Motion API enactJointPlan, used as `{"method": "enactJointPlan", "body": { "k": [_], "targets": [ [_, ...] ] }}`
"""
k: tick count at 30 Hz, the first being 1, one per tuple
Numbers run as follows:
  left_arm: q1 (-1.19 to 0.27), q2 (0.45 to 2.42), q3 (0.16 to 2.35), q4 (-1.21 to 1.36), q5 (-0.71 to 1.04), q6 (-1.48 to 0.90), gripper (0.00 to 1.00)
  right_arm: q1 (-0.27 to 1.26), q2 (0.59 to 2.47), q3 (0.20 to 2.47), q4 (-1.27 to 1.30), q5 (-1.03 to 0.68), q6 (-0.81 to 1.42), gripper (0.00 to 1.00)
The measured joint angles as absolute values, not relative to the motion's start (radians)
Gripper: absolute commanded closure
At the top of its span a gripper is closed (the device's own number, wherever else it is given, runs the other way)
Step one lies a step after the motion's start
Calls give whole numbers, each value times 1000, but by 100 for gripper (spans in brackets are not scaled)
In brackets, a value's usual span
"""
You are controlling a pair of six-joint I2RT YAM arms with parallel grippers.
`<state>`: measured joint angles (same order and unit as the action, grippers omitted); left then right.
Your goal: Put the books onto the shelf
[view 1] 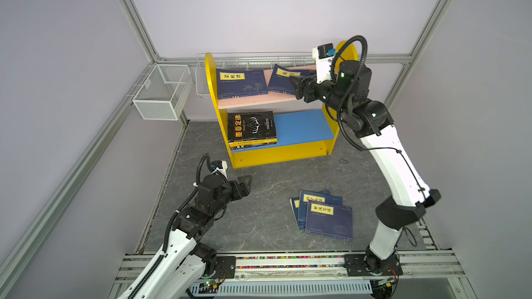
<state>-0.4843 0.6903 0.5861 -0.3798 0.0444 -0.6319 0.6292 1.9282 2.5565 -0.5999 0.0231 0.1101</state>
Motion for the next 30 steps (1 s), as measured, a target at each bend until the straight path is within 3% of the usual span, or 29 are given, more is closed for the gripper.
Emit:
{"method": "enactJointPlan", "body": {
  "k": [3, 12, 24, 30],
  "targets": [
    [-484, 686, 586, -380, 45, -638, 10, 647, 2068, 2692, -611, -79, 128, 14],
    [-484, 650, 581, -390, 40, -657, 10, 657, 2225, 2685, -472, -266, 241, 13],
    [-484, 680, 575, -395, 29, -668, 10, 637, 2223, 2710, -541, -64, 284, 19],
    [-484, 805, 778, -471, 7, -604, 11, 558, 2131, 2590, -550, -39, 286, 18]
  ]
}}
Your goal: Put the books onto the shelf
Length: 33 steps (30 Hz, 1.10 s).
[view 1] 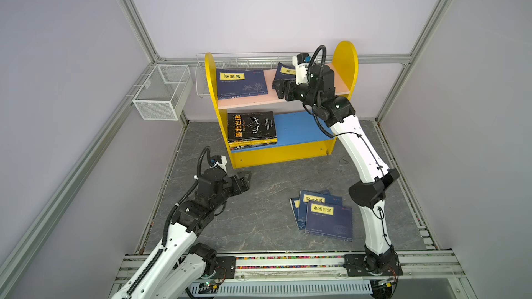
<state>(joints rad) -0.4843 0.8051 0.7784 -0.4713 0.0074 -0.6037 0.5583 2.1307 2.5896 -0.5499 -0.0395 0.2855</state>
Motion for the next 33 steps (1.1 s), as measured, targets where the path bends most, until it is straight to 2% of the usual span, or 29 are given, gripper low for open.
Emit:
{"method": "enactJointPlan", "body": {
  "k": [7, 15, 21, 25, 28, 33],
  "targets": [
    [-487, 1048, 1307, -572, 1, -477, 13, 553, 1866, 2215, -533, -178, 223, 16],
    [-575, 1382, 1827, -625, -31, -360, 12, 557, 1522, 1784, -446, -211, 210, 15],
    [-590, 1728, 2208, -654, -185, -265, 11, 556, 1455, 1655, -421, -215, 225, 16],
    [-590, 2003, 2595, -721, -356, -179, 8, 556, 1448, 1590, -427, -213, 232, 16],
    [-574, 2066, 2640, -722, -434, -161, 9, 556, 1436, 1553, -436, -210, 232, 16],
    [-474, 2098, 2645, -736, -437, -238, 11, 556, 1393, 1515, -445, -206, 232, 16]
  ]
}}
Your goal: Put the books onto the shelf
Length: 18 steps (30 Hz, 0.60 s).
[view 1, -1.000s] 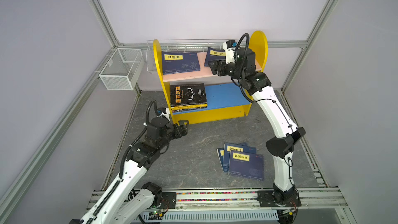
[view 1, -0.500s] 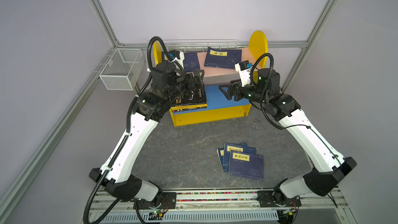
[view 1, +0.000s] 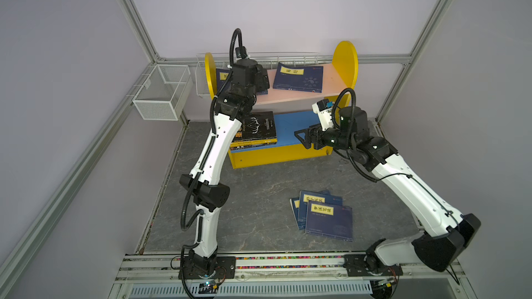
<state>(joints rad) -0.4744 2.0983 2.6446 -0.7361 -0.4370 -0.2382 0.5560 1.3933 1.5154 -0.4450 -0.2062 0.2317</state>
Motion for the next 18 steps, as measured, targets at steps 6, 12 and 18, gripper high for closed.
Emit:
{"method": "enactJointPlan", "body": {
  "k": [6, 12, 18],
  "targets": [
    [-421, 2132, 2693, -770, -393, -300, 11, 556, 1336, 1478, -452, -206, 232, 16],
    [-426, 2141, 2701, -801, -364, -322, 14, 556, 1332, 1473, -498, -198, 225, 15],
    [-426, 2097, 2635, -799, -316, -344, 14, 556, 1331, 1476, -519, -183, 208, 14]
  ]
}}
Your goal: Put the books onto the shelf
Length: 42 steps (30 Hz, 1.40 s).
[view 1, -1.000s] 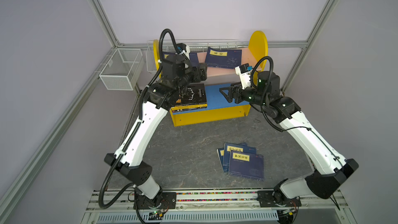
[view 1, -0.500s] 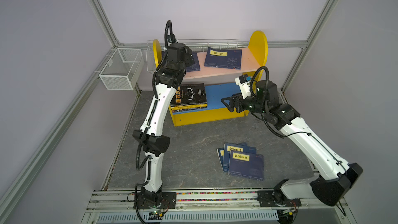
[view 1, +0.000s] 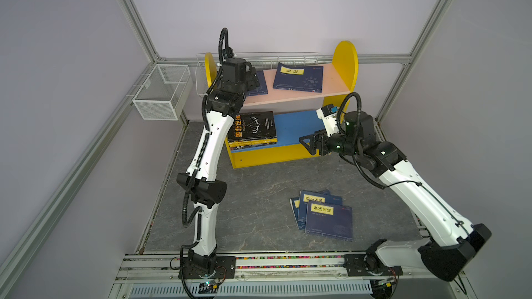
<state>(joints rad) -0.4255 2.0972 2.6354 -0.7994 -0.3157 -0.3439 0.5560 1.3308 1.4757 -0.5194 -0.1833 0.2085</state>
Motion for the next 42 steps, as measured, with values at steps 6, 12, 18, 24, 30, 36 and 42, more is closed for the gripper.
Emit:
{"method": "enactJointPlan", "body": {
  "k": [6, 12, 18, 24, 30, 36, 42],
  "targets": [
    [-439, 1949, 2399, -731, -244, -358, 14, 555, 1332, 1542, -522, -172, 191, 14],
    [-458, 1823, 2196, -638, -180, -393, 14, 551, 1420, 1759, -493, -215, 210, 15],
    [-458, 1777, 2120, -580, -142, -418, 13, 553, 1630, 1988, -405, -310, 322, 18],
    [-459, 1736, 2074, -574, -101, -434, 13, 566, 1888, 2257, -428, -345, 390, 19],
    [-459, 1700, 2058, -613, -88, -437, 13, 587, 2082, 2512, -542, -337, 419, 20],
    [-465, 1543, 1871, -597, -89, -473, 13, 594, 2113, 2580, -601, -307, 469, 21],
    [-469, 1341, 1622, -604, -89, -500, 13, 599, 2140, 2630, -620, -293, 534, 22]
  ]
}}
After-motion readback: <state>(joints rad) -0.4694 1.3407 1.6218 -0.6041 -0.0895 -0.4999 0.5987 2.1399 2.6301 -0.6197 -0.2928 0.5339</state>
